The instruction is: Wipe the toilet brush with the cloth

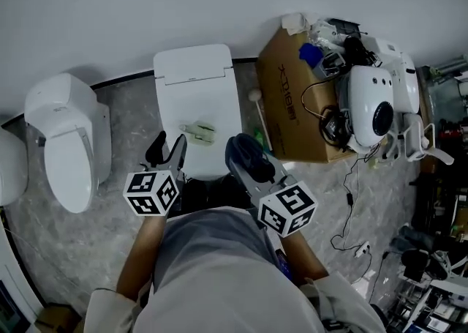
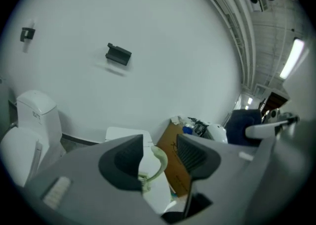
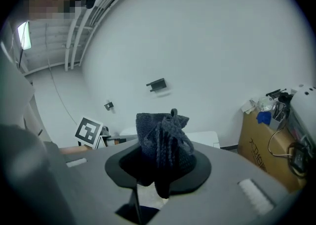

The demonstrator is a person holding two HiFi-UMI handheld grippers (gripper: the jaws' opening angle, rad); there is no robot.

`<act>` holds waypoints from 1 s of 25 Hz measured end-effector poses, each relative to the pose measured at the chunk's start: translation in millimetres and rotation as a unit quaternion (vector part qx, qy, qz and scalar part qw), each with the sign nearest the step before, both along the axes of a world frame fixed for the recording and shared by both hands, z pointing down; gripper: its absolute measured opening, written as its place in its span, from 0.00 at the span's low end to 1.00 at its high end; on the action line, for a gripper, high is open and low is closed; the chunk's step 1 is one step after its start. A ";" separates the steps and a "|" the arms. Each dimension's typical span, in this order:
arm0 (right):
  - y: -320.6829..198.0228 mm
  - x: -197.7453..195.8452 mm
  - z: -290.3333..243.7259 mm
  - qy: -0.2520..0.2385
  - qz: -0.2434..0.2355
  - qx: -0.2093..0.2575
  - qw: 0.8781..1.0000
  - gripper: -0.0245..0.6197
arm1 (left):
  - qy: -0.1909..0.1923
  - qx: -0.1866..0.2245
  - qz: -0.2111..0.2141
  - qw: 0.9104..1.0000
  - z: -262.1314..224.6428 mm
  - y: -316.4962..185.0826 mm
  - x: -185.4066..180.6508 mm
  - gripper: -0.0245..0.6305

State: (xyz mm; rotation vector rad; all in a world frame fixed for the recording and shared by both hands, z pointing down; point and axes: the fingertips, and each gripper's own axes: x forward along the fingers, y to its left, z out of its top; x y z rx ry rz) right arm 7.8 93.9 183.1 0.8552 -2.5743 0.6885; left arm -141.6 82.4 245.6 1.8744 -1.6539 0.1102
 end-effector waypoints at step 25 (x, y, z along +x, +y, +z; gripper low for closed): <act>-128.8 -42.3 96.0 -0.050 -0.158 -0.098 0.981 0.19 | 0.080 -0.015 -0.070 0.994 69.2 -47.4 14.3 0.04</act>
